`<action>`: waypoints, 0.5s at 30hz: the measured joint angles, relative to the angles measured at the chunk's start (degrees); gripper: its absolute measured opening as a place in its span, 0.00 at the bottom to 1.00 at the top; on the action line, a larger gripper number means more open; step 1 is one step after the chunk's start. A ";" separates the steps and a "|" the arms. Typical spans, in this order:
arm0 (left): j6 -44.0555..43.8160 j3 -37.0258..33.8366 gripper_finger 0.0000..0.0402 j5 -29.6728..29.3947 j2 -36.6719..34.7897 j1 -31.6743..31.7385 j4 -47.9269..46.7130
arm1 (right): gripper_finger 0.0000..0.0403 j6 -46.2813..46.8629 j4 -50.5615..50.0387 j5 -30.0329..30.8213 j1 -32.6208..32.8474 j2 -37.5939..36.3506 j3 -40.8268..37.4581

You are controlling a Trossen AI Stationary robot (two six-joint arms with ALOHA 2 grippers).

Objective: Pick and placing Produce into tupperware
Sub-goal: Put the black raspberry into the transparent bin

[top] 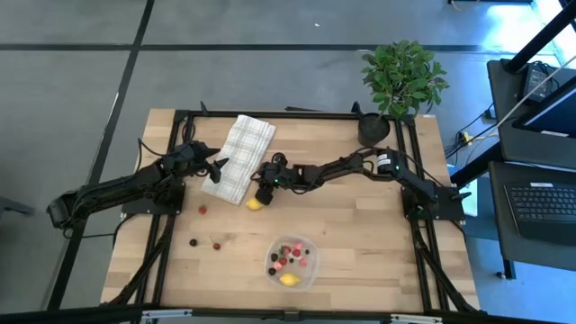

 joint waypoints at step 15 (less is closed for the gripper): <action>0.00 -0.01 0.62 0.09 0.00 -0.01 -0.01 | 0.37 3.13 -0.78 -1.34 0.00 -0.09 0.00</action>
